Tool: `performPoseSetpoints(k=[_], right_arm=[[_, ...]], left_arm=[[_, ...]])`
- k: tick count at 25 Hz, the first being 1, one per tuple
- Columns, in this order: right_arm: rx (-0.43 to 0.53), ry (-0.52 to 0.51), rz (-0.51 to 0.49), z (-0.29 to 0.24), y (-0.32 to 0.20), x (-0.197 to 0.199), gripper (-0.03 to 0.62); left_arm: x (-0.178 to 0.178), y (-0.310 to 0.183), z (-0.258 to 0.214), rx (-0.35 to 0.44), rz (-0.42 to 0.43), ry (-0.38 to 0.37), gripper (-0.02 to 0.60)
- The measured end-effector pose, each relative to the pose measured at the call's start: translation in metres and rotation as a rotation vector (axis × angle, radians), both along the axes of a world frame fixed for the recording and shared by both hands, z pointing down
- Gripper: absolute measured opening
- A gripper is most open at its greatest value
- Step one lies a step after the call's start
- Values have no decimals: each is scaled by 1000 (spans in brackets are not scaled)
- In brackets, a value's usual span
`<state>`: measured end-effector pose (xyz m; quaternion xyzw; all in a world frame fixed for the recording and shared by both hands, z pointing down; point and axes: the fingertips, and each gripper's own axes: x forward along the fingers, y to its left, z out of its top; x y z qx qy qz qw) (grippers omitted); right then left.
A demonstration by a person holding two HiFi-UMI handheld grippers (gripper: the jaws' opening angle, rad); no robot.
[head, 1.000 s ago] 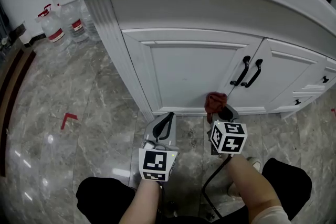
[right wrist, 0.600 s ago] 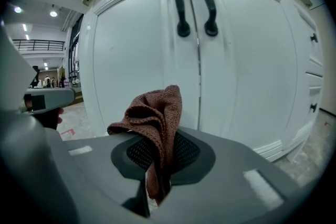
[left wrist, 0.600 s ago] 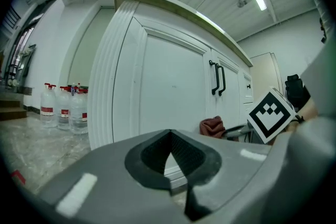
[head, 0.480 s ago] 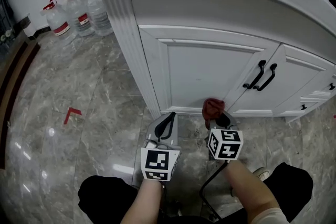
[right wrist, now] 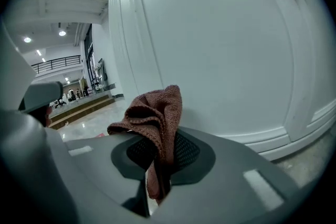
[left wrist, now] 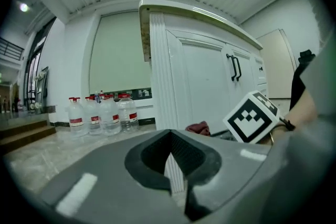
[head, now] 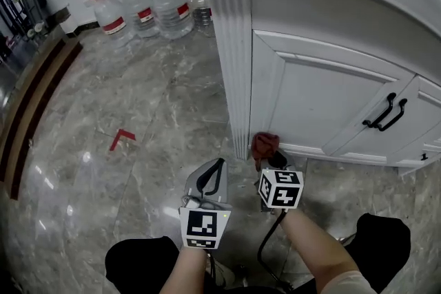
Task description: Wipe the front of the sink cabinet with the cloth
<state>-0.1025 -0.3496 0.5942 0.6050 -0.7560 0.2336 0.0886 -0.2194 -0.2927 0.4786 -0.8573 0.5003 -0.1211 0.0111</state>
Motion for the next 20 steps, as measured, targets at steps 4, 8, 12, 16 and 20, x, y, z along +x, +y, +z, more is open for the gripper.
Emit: performPoseSetpoints(k=[4,8,12,16,20], right_arm=[[-6,-18,-7,5,-9,-18,80],[-16,-9,5,10,-12,-21,80],[-31,27,19,17,-10,-6,80],[-52,53,61,24,-6,21,80],[-64,67,98,28,3,51,81]], left_arm=[[-34,6,15,-50,-41,33,0],[-45,6,13,-64,-61,92,0],[-24,7,8,-46,-9,103,0],[-7,7,7,-65,22,128,0],[13,7,3,-63,53,141,0]])
